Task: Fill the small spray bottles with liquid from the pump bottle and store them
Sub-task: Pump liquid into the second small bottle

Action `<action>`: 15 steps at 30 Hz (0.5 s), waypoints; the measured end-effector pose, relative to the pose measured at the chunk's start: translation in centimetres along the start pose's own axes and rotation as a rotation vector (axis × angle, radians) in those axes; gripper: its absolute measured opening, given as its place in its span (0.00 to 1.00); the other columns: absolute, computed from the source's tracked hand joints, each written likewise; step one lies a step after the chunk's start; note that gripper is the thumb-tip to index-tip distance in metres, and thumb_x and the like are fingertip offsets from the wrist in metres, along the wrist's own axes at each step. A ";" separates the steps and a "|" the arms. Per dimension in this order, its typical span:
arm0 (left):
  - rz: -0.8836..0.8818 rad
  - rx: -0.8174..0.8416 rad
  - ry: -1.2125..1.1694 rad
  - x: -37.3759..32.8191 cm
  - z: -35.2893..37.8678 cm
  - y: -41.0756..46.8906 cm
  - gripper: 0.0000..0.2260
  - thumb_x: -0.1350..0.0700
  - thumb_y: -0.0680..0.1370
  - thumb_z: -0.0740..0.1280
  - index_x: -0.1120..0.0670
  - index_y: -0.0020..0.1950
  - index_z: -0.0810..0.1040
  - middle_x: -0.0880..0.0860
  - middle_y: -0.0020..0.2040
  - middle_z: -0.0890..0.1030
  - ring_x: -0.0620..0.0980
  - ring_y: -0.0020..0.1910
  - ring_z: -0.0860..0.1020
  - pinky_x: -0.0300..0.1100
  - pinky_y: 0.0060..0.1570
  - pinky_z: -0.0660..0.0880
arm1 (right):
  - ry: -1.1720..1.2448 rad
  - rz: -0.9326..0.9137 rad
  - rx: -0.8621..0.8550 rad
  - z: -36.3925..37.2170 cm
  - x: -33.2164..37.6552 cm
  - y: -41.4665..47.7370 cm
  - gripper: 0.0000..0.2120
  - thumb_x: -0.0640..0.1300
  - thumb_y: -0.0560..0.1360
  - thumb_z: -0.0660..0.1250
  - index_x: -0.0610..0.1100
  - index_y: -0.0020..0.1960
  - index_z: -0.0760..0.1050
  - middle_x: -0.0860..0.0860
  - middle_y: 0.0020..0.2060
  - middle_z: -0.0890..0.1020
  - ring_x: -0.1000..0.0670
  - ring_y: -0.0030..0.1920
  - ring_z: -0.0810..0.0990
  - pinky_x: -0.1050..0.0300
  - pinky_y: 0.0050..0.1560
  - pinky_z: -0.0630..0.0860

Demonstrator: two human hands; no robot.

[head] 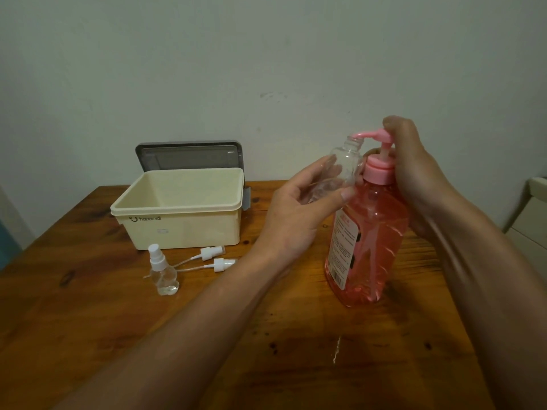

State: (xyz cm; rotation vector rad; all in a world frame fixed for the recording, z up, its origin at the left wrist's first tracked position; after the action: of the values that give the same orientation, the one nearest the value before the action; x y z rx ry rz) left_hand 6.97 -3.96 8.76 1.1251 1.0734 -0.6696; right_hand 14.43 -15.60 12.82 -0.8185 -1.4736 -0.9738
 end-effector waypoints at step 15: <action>0.023 -0.019 -0.011 -0.1 -0.5 0.1 0.25 0.61 0.74 0.73 0.52 0.70 0.73 0.41 0.57 0.81 0.35 0.56 0.79 0.29 0.48 0.75 | -0.006 0.002 0.042 -0.1 -0.3 0.5 0.27 0.62 0.77 0.54 0.43 0.32 0.74 0.47 0.25 0.77 0.49 0.23 0.75 0.59 0.30 0.71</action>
State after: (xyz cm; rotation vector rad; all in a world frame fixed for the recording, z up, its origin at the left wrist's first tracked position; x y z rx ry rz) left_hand 6.84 -3.50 8.82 1.1148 1.0537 -0.6452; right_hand 14.93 -15.46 12.55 -0.7930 -1.4930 -0.9364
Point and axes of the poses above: each hand's wrist, its own y-axis towards the middle knuckle, its own z-axis out of the palm, x = y × z, the point moved 7 cm from there along y, towards the middle knuckle
